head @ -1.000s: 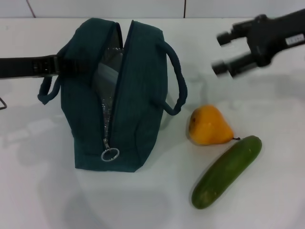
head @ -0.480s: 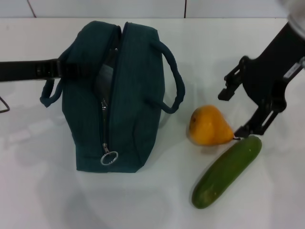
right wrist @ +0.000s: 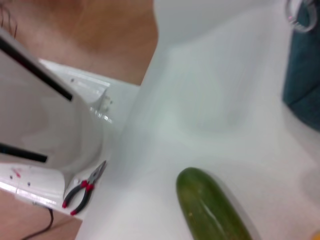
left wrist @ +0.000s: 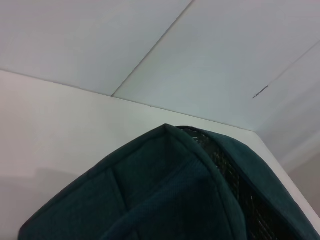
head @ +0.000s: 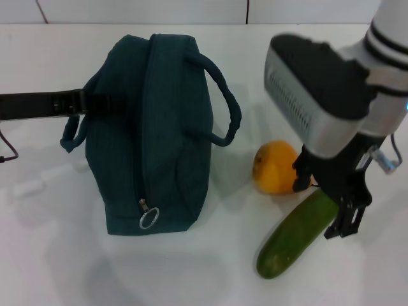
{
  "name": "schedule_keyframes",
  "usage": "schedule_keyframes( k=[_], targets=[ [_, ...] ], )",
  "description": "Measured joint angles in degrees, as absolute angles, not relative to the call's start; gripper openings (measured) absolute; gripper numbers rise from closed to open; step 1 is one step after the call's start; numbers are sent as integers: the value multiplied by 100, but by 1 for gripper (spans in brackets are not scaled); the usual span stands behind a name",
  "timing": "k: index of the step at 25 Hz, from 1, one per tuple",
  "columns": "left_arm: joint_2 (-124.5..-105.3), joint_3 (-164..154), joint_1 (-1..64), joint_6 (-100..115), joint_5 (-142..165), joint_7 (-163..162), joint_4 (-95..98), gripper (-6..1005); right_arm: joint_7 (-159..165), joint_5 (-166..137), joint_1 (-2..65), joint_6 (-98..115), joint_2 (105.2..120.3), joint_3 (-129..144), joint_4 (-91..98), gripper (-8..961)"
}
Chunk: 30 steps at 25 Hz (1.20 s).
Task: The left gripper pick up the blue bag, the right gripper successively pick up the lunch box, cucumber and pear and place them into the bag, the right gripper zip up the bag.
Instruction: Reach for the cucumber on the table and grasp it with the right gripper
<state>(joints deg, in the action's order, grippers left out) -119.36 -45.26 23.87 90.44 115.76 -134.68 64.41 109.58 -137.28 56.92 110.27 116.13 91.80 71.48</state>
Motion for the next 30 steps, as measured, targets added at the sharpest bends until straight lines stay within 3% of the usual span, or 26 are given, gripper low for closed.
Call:
schedule_keyframes(
  k=[30],
  targets=[
    [-11955,-4526,2448,9025,11432,-13478,6401,32,10272,-13618,5630,9829,11618,10522,6352,847]
  ],
)
